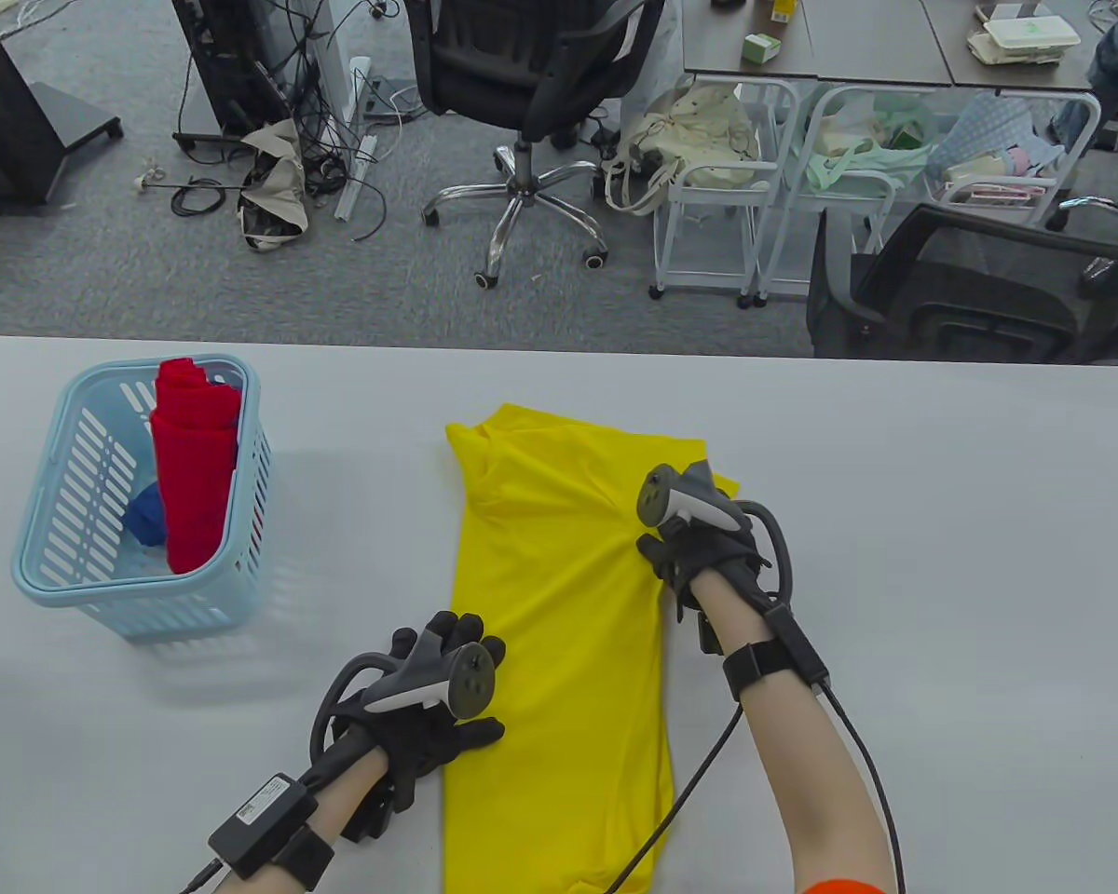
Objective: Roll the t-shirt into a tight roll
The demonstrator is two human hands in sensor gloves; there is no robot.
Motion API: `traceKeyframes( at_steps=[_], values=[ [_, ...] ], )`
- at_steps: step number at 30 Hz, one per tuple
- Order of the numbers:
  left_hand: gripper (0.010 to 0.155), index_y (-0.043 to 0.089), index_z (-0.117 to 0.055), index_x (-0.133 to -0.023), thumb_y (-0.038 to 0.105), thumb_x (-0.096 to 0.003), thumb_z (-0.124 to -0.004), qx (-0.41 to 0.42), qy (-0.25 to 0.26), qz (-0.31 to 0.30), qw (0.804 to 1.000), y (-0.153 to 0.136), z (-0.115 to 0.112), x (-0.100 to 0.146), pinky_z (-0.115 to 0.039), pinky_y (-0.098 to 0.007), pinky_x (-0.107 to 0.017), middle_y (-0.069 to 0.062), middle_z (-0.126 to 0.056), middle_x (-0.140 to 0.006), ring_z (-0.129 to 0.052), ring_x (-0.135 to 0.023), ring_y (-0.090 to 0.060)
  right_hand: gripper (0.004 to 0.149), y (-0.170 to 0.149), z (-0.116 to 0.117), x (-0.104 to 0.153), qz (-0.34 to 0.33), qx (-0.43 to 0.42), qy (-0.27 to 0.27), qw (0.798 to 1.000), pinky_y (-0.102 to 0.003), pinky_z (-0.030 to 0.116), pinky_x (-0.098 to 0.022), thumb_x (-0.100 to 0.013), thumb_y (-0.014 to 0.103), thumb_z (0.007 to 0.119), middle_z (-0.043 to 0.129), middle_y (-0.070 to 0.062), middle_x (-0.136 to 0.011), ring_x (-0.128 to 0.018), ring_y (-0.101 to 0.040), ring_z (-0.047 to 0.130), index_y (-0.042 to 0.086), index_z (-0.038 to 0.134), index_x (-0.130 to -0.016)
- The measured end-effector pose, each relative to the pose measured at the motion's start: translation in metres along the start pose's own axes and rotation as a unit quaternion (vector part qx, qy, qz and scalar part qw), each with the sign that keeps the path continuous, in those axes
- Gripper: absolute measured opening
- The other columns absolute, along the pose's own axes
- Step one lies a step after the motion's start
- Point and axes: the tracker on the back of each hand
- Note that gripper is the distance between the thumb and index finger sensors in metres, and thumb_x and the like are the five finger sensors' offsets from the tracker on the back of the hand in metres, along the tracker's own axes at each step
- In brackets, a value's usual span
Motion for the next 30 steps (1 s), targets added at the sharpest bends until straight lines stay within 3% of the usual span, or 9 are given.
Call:
traceKeyframes(
  at_steps=[2, 5, 12, 14, 18, 21, 26, 30],
  values=[
    [0.083, 0.035, 0.017, -0.099, 0.071, -0.0383, -0.027, 0.001, -0.001, 0.000, 1.000, 0.000, 0.000, 0.000, -0.006, -0.061, -0.077, -0.001, 0.023, -0.109, 0.013, -0.106, -0.032, 0.068, -0.014, -0.004, -0.004, 0.052, -0.028, -0.019, 0.998, -0.066, 0.015, -0.073, -0.060, 0.050, 0.034, -0.016, -0.007, -0.112, -0.105, -0.046, -0.013, 0.029, -0.009, -0.108],
    [0.083, 0.035, 0.017, -0.099, 0.071, -0.0382, -0.027, 0.005, -0.002, -0.002, 1.000, 0.000, 0.000, 0.000, -0.006, -0.061, -0.076, 0.000, 0.024, -0.108, 0.014, -0.105, -0.032, 0.072, -0.024, -0.009, -0.007, 0.073, -0.040, -0.013, 0.996, -0.067, 0.017, -0.073, -0.059, 0.053, 0.033, -0.018, -0.010, -0.112, -0.105, -0.047, -0.012, 0.025, -0.011, -0.108],
    [0.083, 0.035, 0.017, -0.099, 0.071, -0.0382, -0.027, 0.006, -0.002, -0.004, 1.000, -0.001, 0.000, 0.000, -0.005, -0.061, -0.076, 0.000, 0.024, -0.108, 0.014, -0.105, -0.032, 0.083, -0.008, -0.024, -0.002, 0.115, -0.037, -0.079, 0.989, -0.064, 0.031, -0.074, -0.061, 0.055, 0.055, 0.011, -0.021, -0.120, -0.110, -0.051, 0.022, 0.013, 0.010, -0.116],
    [0.083, 0.035, 0.017, -0.099, 0.071, -0.0383, -0.027, 0.007, -0.002, -0.004, 1.000, -0.001, 0.000, 0.000, -0.005, -0.061, -0.076, -0.001, 0.024, -0.108, 0.014, -0.105, -0.032, 0.080, -0.003, -0.025, -0.002, 0.124, -0.040, -0.102, 0.986, -0.063, 0.033, -0.074, -0.061, 0.051, 0.059, 0.017, -0.021, -0.120, -0.109, -0.049, 0.030, 0.012, 0.017, -0.117],
    [0.083, 0.035, 0.017, -0.099, 0.071, -0.0383, -0.027, 0.007, -0.002, -0.004, 1.000, -0.001, 0.000, -0.001, -0.005, -0.061, -0.076, -0.001, 0.024, -0.108, 0.014, -0.105, -0.032, 0.072, 0.012, -0.029, 0.000, 0.109, -0.022, -0.139, 0.984, -0.057, 0.045, -0.073, -0.061, 0.040, 0.066, 0.041, -0.016, -0.112, -0.093, -0.034, 0.059, 0.015, 0.027, -0.116],
    [0.083, 0.035, 0.017, -0.099, 0.071, -0.0383, -0.027, 0.007, -0.002, -0.005, 1.000, -0.001, 0.000, -0.001, -0.005, -0.061, -0.076, -0.001, 0.024, -0.108, 0.014, -0.105, -0.032, 0.064, 0.018, -0.032, 0.000, 0.101, -0.007, -0.146, 0.984, -0.050, 0.063, -0.067, -0.060, 0.033, 0.071, 0.066, -0.006, -0.098, -0.074, -0.020, 0.081, 0.016, 0.040, -0.113],
    [0.083, 0.035, 0.017, -0.099, 0.071, -0.0383, -0.027, 0.007, -0.002, -0.005, 1.000, -0.001, 0.000, 0.000, -0.005, -0.061, -0.076, -0.001, 0.024, -0.108, 0.014, -0.105, -0.032, 0.062, 0.019, -0.039, 0.009, 0.087, -0.040, -0.150, 0.984, -0.047, 0.070, -0.063, -0.059, 0.032, 0.073, 0.072, -0.007, -0.094, -0.067, -0.016, 0.088, 0.014, 0.045, -0.112],
    [0.083, 0.035, 0.017, -0.099, 0.071, -0.0382, -0.027, 0.007, -0.003, -0.005, 1.000, -0.001, 0.000, -0.001, -0.005, -0.061, -0.076, -0.001, 0.024, -0.108, 0.014, -0.105, -0.032, 0.063, 0.036, -0.052, 0.042, 0.011, -0.086, -0.198, 0.976, -0.047, 0.069, -0.063, -0.060, 0.033, 0.071, 0.070, -0.006, -0.095, -0.069, -0.015, 0.087, 0.013, 0.042, -0.113]
  ],
)
Point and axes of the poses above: the tracker on the back of each hand, its own y axis roughly to the thumb side, its own x axis roughly from the fingertips to the wrist, z = x × y
